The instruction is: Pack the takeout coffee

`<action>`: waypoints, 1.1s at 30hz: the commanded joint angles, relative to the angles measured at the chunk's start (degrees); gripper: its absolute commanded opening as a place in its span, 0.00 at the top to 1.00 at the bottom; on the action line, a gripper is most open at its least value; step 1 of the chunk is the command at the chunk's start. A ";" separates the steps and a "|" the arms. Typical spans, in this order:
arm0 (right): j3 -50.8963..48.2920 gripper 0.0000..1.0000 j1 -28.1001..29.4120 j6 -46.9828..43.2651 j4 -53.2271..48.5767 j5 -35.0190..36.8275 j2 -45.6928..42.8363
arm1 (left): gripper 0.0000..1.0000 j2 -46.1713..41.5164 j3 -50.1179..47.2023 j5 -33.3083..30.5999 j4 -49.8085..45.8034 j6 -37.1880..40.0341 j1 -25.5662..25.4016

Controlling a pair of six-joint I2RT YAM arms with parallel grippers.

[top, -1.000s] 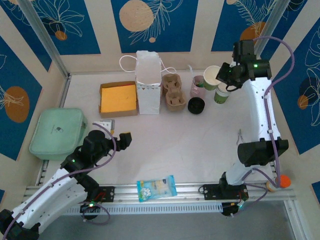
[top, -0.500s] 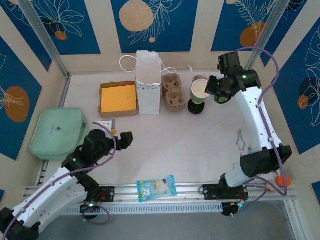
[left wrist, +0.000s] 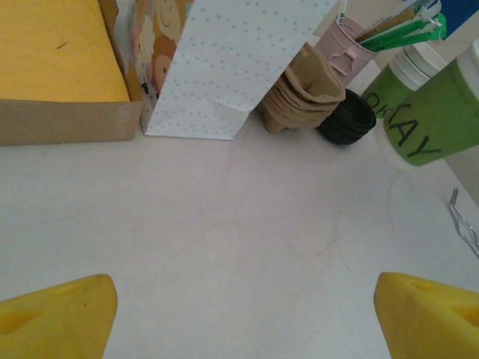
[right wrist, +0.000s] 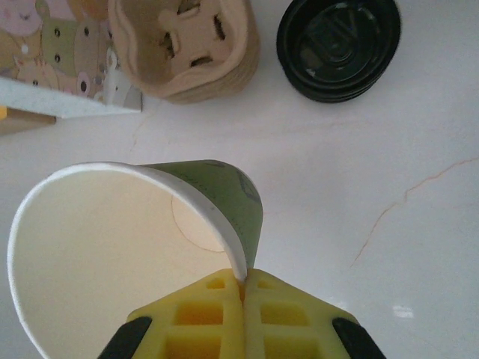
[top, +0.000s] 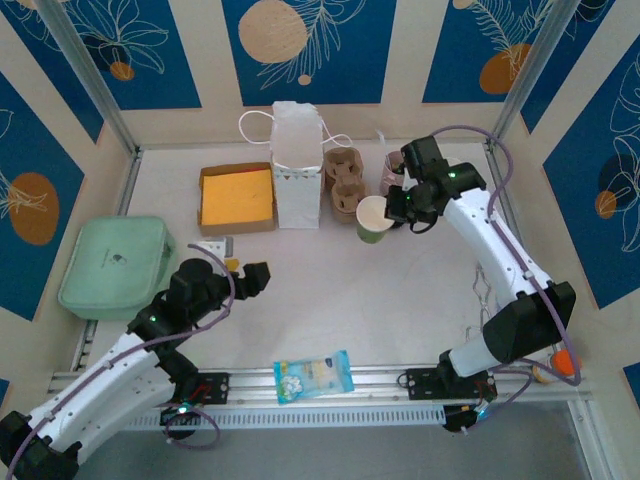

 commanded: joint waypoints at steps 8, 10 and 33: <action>-3.55 1.00 6.19 1.59 2.82 -2.20 2.73 | 0.11 2.37 -0.53 1.74 4.62 -1.30 -1.02; -3.62 1.00 7.48 2.37 2.67 -1.45 4.02 | 0.11 3.15 -0.47 1.99 5.13 -1.26 -1.06; -4.99 1.00 15.27 7.15 3.79 4.64 12.09 | 0.11 6.04 -1.46 2.01 7.74 -2.00 -1.76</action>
